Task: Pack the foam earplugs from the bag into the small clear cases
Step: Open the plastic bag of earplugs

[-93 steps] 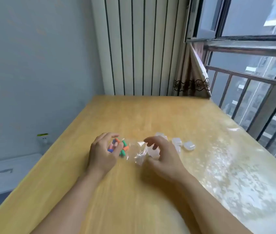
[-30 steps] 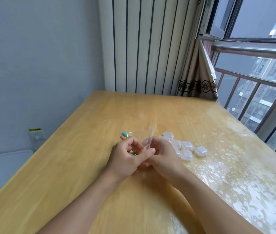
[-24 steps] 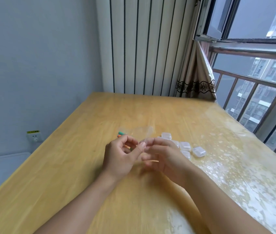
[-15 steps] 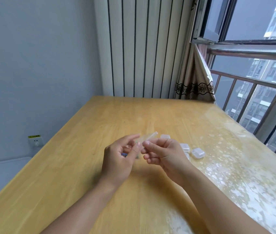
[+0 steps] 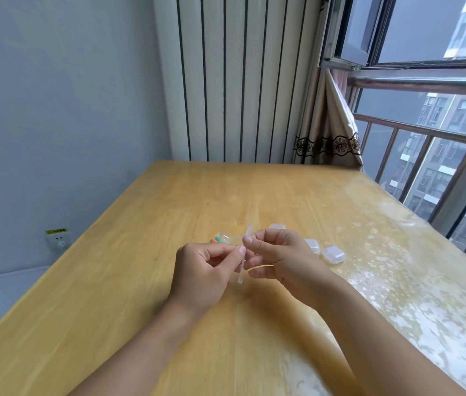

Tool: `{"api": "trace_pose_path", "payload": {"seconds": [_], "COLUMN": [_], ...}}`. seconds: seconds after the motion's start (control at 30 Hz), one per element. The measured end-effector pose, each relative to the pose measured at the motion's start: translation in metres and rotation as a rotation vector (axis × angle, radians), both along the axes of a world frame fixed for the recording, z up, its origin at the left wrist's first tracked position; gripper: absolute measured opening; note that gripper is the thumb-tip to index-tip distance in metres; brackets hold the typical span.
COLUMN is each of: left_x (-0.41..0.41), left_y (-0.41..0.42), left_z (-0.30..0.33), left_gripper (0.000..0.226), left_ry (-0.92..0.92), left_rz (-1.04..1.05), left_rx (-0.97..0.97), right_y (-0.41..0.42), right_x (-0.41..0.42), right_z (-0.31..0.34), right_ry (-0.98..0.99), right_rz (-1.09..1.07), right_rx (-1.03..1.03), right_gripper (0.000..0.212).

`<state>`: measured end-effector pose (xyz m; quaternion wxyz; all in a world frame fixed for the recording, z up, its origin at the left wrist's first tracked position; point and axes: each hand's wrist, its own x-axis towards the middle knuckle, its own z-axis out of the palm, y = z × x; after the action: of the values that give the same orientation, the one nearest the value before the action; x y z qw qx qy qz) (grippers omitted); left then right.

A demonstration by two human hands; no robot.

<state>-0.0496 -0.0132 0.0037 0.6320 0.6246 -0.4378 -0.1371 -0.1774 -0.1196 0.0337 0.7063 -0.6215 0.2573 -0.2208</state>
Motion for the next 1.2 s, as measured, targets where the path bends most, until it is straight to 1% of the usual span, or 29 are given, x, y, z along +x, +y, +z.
{"api": "trace_pose_path", "payload": {"seconds": [0.1,0.2,0.23,0.43,0.57,0.6,0.73,0.93,1.0,1.07,1.2], "left_x": [-0.001,-0.004,-0.003,-0.001,0.002,0.002,0.003,0.002,0.001,0.000,-0.003], "left_y": [-0.001,0.001,0.001,0.001,0.001,0.000,-0.002,-0.001,0.000,0.001,0.001], "left_z": [0.001,0.003,0.002,0.001,0.000,0.000,-0.003,0.000,0.001,0.000,0.002], "left_gripper": [0.018,0.006,0.006,0.007,0.024,0.024,0.018,0.019,0.016,0.009,0.013], "left_ry": [0.077,0.078,0.071,0.085,0.118,0.117,0.120,0.155,0.138,0.077,-0.066], "left_rz": [-0.034,-0.046,-0.042,-0.040,-0.093,-0.108,-0.119,-0.130,-0.138,-0.109,0.065], "left_rx": [0.012,0.017,0.022,0.036,0.049,0.055,0.054,0.015,0.013,0.024,0.046], "right_y": [-0.001,-0.002,-0.002,-0.004,-0.004,-0.004,-0.005,-0.001,0.000,0.003,0.010], "right_x": [-0.002,-0.004,-0.005,-0.007,-0.008,-0.008,-0.008,-0.006,-0.005,-0.004,0.002], "right_z": [0.001,0.001,0.001,0.005,0.007,0.007,0.006,0.006,0.005,0.003,0.000], "right_ry": [-0.001,-0.014,-0.014,0.009,-0.021,-0.025,-0.032,-0.053,-0.058,-0.042,-0.003], "right_rz": [0.009,0.030,0.036,0.022,-0.005,-0.008,-0.014,-0.035,-0.054,-0.073,-0.121], "right_rx": [0.022,0.041,0.046,0.000,0.013,0.025,0.065,0.092,0.088,0.035,-0.091], "right_gripper": [0.017,0.019,0.019,0.018,0.022,0.023,0.024,0.023,0.020,0.019,0.015]}}
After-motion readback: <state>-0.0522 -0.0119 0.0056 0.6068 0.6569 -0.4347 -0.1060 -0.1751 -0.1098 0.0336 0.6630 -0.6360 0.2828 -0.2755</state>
